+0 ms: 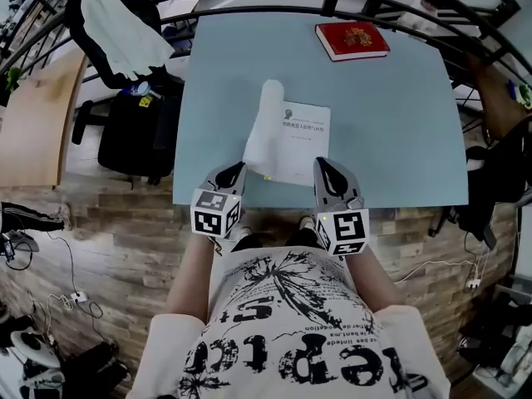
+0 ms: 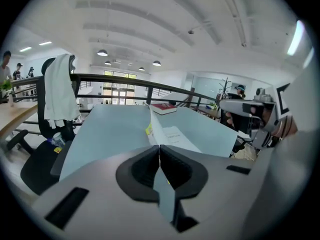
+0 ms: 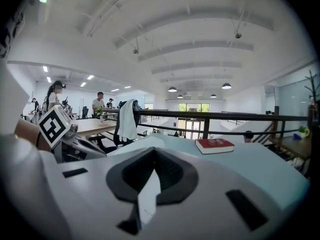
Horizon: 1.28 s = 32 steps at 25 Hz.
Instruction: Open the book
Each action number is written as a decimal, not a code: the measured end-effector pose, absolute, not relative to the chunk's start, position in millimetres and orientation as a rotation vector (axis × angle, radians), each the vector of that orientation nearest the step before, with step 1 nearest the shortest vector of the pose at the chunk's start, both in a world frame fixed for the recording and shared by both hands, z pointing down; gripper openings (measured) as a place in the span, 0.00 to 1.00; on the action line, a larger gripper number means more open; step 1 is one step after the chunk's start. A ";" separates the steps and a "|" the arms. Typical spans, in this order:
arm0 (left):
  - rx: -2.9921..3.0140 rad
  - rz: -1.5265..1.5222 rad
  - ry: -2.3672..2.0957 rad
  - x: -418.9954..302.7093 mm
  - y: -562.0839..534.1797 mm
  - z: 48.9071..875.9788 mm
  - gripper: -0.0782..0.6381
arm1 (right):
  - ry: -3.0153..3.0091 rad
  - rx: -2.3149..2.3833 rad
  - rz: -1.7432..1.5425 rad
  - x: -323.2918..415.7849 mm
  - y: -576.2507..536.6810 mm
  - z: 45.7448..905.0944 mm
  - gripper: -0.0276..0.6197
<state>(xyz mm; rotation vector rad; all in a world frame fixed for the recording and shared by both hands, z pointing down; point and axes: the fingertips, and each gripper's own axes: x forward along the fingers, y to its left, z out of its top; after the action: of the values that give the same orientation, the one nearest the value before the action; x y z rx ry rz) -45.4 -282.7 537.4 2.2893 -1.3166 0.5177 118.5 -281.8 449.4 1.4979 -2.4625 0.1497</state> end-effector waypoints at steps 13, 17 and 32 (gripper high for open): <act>2.091 0.624 -1.271 -143.4 -283.8 624.2 0.14 | -2.384 1.539 0.206 45.7 -271.9 470.5 0.06; 2.093 0.678 -1.211 -146.4 -286.9 648.4 0.14 | -2.351 1.581 0.227 38.5 -267.5 476.1 0.06; 2.037 0.620 -1.235 -151.9 -286.0 644.1 0.27 | -2.317 1.661 0.217 35.2 -247.4 475.6 0.06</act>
<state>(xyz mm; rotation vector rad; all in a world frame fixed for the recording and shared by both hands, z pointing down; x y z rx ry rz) -151.9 -286.0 644.1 2.0374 -1.2352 0.6199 35.2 -247.4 475.6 1.6606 -2.3172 0.2175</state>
